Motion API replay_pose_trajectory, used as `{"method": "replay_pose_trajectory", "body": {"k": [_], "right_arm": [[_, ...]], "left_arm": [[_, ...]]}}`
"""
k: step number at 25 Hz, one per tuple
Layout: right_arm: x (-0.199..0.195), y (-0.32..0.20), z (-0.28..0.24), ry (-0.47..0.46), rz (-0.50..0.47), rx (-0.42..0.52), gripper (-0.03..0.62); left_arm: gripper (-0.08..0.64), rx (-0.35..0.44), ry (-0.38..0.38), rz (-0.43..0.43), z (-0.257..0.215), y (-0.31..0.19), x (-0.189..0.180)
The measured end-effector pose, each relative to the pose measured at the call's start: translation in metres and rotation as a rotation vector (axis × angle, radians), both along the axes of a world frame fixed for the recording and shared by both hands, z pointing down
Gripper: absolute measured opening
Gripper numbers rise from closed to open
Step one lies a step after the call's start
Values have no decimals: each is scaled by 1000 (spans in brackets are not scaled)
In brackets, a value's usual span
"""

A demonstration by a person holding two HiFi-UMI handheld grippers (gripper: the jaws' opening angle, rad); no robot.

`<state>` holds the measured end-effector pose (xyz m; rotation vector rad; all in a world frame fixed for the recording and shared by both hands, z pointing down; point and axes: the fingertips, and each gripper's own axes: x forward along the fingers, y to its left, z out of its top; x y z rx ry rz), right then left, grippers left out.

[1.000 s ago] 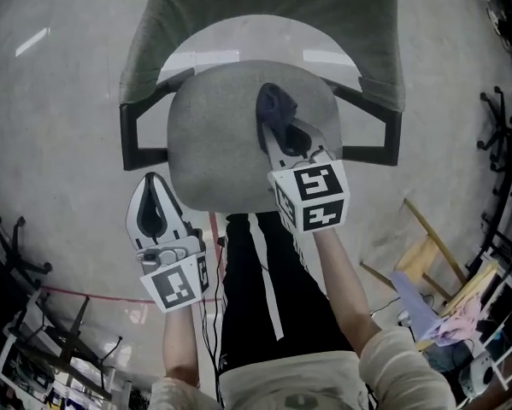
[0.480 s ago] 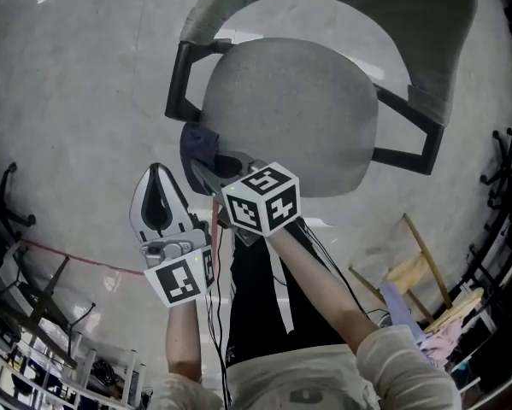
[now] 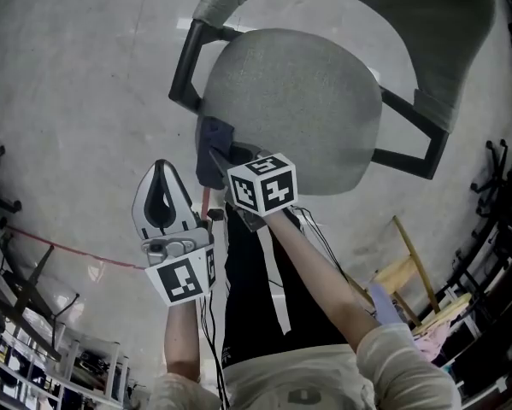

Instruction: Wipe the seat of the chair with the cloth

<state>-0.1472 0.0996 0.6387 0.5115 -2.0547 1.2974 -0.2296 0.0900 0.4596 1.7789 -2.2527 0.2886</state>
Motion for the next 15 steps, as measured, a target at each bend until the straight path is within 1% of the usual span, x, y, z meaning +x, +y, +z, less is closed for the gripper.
{"method": "replay_pose_trajectory", "body": {"k": [3, 8, 12, 15], "right_arm": [[7, 0, 1, 14, 13, -4, 49], [30, 1, 2, 51, 8, 29, 49], [66, 0, 1, 77, 16, 34, 49], [98, -4, 2, 97, 44, 24, 49]], "left_arm": [[15, -1, -4, 15, -1, -3, 1], [15, 7, -6, 48, -4, -19, 9], [15, 9, -2, 98, -4, -33, 24], [15, 9, 4, 145, -5, -45, 40]]}}
